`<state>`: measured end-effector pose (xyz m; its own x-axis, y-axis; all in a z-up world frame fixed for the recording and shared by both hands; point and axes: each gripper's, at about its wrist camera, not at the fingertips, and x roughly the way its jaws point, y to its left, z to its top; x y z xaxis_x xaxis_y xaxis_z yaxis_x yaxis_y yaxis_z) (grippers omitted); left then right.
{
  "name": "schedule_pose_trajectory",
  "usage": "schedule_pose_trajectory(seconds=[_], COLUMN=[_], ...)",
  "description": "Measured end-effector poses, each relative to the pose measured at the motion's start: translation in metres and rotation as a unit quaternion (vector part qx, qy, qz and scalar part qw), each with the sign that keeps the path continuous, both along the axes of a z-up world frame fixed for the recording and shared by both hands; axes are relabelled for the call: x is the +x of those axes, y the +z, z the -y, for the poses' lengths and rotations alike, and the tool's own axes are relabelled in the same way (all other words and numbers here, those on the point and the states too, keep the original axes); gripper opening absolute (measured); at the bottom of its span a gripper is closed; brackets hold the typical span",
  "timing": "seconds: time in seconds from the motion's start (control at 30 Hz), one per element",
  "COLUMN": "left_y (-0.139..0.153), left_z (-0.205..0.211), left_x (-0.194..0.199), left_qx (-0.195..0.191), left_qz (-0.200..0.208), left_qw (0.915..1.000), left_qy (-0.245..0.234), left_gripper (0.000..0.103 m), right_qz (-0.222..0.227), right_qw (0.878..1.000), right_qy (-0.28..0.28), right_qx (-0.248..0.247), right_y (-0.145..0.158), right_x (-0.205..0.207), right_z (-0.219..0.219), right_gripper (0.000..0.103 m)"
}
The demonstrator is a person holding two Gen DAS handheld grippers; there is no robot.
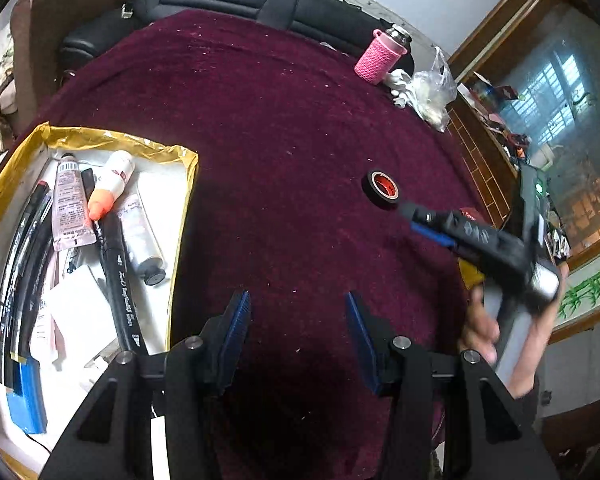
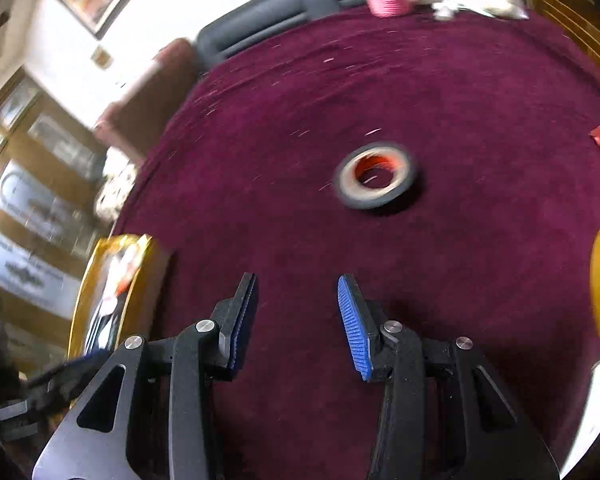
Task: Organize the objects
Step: 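Move the right tool to the black tape roll and grasp its rim, then carry the tape roll over the tray box and lower it inside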
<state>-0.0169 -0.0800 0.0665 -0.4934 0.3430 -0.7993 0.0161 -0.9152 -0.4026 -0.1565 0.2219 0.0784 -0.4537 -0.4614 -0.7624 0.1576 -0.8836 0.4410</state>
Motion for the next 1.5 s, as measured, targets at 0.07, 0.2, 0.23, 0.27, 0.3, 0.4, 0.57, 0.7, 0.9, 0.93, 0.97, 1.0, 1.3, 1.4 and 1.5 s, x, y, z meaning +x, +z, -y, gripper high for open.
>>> schedule_pose_trajectory(seconds=[0.07,0.2,0.23,0.27,0.3,0.4,0.57,0.7,0.9,0.93,0.97,1.0,1.3,1.4,1.5], left_y=[-0.001,-0.002,-0.001,-0.001,0.0,0.0,-0.007,-0.017,-0.035,-0.037,-0.04,-0.042,-0.058,-0.057,-0.058], left_z=[0.001,0.002,0.003,0.003,0.005,0.008,0.006,-0.004,-0.017,-0.02,-0.022,-0.024,-0.033,-0.032,-0.029], left_x=[0.001,0.002,0.003,0.004,0.005,0.007,0.005,0.001,-0.001,0.0,0.001,0.002,0.017,0.017,0.019], left_qx=[0.003,-0.005,-0.006,-0.007,-0.008,-0.007,0.006,0.016,0.009,0.004,0.0,-0.003,0.001,-0.004,-0.01], left_qz=[0.003,0.008,0.008,0.007,0.006,0.003,0.016,0.031,0.057,0.059,0.063,0.066,0.083,0.08,0.085], left_qw=[1.0,0.9999,0.9999,0.9999,0.9999,0.9998,0.9998,0.9994,0.9981,0.9979,0.9976,0.9975,0.9958,0.9962,0.9961], left_qy=[0.003,0.009,0.009,0.01,0.012,0.017,0.009,-0.008,-0.022,-0.025,-0.027,-0.027,-0.038,-0.033,-0.02], left_gripper=[0.049,0.049,0.049,0.049,0.049,0.049,0.049,0.049,0.049,0.049,0.049,0.049,0.038,0.038,0.038], right_qz=[0.002,0.026,0.033,0.038,0.039,0.028,0.041,0.047,0.038,0.033,0.033,0.034,0.033,0.031,0.029], right_qw=[0.999,0.994,0.993,0.992,0.992,0.991,0.996,0.995,0.99,0.99,0.989,0.989,0.991,0.991,0.992], right_qy=[-0.026,-0.08,-0.088,-0.088,-0.085,-0.078,-0.025,0.062,0.117,0.118,0.122,0.127,0.125,0.122,0.119], right_qx=[0.018,0.072,0.075,0.076,0.091,0.106,0.082,0.058,0.063,0.072,0.072,0.066,0.043,0.041,0.043], right_y=[-0.001,-0.015,-0.018,-0.021,-0.025,-0.025,-0.024,-0.03,-0.028,-0.027,-0.026,-0.027,-0.033,-0.034,-0.034], right_x=[-0.017,-0.056,-0.063,-0.068,-0.073,-0.074,-0.053,0.008,0.082,0.088,0.093,0.098,0.12,0.123,0.124], right_z=[-0.009,-0.015,-0.014,-0.014,-0.01,0.0,0.025,0.06,0.08,0.082,0.083,0.085,0.085,0.084,0.082], right_gripper=[0.041,0.041,0.041,0.041,0.039,0.016,0.014,0.014,0.014,0.014,0.014,0.014,0.015,0.015,0.014])
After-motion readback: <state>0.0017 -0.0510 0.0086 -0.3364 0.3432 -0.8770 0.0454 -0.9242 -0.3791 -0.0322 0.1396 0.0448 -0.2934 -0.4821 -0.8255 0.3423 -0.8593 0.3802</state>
